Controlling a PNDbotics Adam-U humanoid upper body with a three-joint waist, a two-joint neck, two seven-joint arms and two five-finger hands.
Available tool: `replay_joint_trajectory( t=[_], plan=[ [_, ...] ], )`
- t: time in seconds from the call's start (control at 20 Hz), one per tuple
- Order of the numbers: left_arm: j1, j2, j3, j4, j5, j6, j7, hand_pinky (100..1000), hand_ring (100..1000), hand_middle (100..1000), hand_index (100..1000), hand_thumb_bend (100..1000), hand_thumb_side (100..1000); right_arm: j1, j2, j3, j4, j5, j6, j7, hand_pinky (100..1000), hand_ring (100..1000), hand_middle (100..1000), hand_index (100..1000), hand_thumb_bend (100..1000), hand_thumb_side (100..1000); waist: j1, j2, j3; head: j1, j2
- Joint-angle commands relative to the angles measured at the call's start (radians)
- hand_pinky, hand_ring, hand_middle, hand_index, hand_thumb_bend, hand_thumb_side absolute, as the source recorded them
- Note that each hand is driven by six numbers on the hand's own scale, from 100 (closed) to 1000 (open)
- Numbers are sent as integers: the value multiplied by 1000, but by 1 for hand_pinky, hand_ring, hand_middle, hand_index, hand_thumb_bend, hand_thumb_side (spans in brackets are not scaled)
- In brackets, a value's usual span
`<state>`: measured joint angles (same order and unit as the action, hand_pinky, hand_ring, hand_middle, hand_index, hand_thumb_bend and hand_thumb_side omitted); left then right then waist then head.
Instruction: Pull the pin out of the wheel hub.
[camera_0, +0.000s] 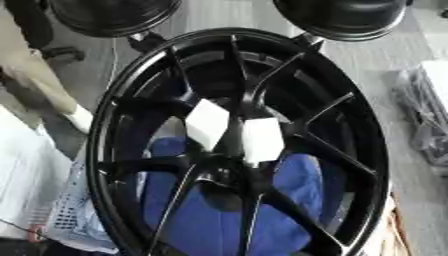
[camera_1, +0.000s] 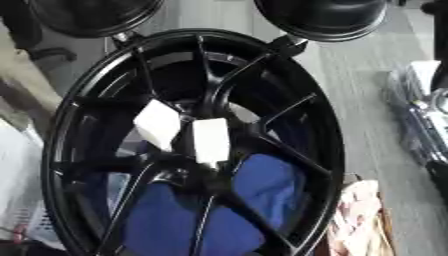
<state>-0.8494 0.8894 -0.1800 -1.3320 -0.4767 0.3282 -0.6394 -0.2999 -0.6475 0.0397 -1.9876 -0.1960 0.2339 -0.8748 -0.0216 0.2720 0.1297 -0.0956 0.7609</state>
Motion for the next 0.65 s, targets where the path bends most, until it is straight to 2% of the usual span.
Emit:
replay_joint_trajectory(
  t=[0.05, 0.1, 0.15, 0.2, 0.3, 0.45, 0.65],
  plan=[
    [-13, 36, 23, -11, 2, 12, 8, 915, 896, 840, 831, 240, 137, -13, -20, -11, -12, 5, 31, -32, 581, 598, 538, 633, 100, 745, 1, -21, 2, -3, -12],
    [-15, 33, 27, -15, 11, 16, 15, 908, 884, 829, 825, 185, 131, -13, -20, -11, -12, 5, 31, -32, 581, 598, 538, 633, 100, 744, 1, -22, 2, -4, -12],
    [-16, 30, 33, -22, 27, 18, 23, 900, 871, 815, 816, 100, 210, -14, -20, -11, -12, 6, 32, -32, 581, 598, 538, 633, 100, 743, 0, -22, 2, -5, -12],
    [-18, 25, 42, -35, 55, 19, 39, 890, 857, 801, 809, 100, 396, -14, -21, -11, -12, 6, 32, -32, 581, 598, 538, 633, 100, 743, -1, -23, 3, -6, -13],
    [-19, 16, 63, -72, 133, 19, 95, 871, 818, 766, 800, 100, 556, -16, -24, -10, -12, 6, 35, -32, 581, 598, 538, 633, 100, 741, -4, -23, 4, -8, -11],
    [1, 1, 101, -181, 295, -6, 230, 855, 772, 732, 794, 100, 586, -21, -31, -11, -12, 9, 40, -32, 582, 598, 537, 634, 100, 737, -9, -22, 4, -10, -9],
    [98, -22, 143, -401, 490, -52, 441, 838, 739, 699, 785, 100, 595, -25, -34, -15, -12, 14, 42, -32, 581, 598, 537, 633, 100, 736, -16, -14, 0, -9, -12]
  ],
)
